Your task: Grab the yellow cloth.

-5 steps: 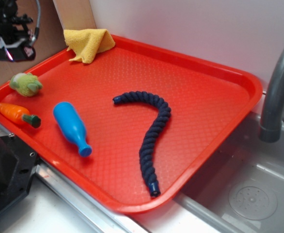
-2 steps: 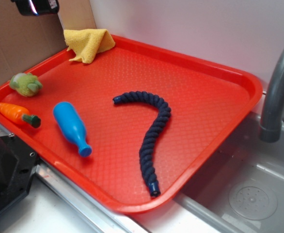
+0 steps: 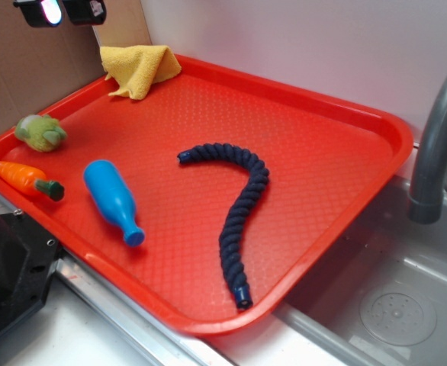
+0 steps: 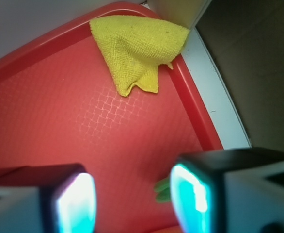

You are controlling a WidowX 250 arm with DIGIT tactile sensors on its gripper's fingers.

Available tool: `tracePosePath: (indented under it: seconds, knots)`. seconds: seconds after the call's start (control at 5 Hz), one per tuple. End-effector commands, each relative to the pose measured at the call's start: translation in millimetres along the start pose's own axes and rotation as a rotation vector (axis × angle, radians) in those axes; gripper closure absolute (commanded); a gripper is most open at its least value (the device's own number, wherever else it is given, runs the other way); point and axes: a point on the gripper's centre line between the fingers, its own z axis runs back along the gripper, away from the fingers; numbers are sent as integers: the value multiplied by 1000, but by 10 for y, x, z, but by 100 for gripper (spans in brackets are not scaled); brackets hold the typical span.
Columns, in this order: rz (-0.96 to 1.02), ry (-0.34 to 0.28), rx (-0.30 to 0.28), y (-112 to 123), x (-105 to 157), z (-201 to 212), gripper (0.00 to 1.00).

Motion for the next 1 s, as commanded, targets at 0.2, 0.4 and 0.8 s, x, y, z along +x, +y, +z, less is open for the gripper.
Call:
tracePosePath:
  seconds: [0.2,0.4,0.8]
  knots:
    - [103,-301,63,24,504,-384,0]
    - [42,-298,56,20,616,-505,0]
    - [-22,-269,69,-14,1095,-858,0]
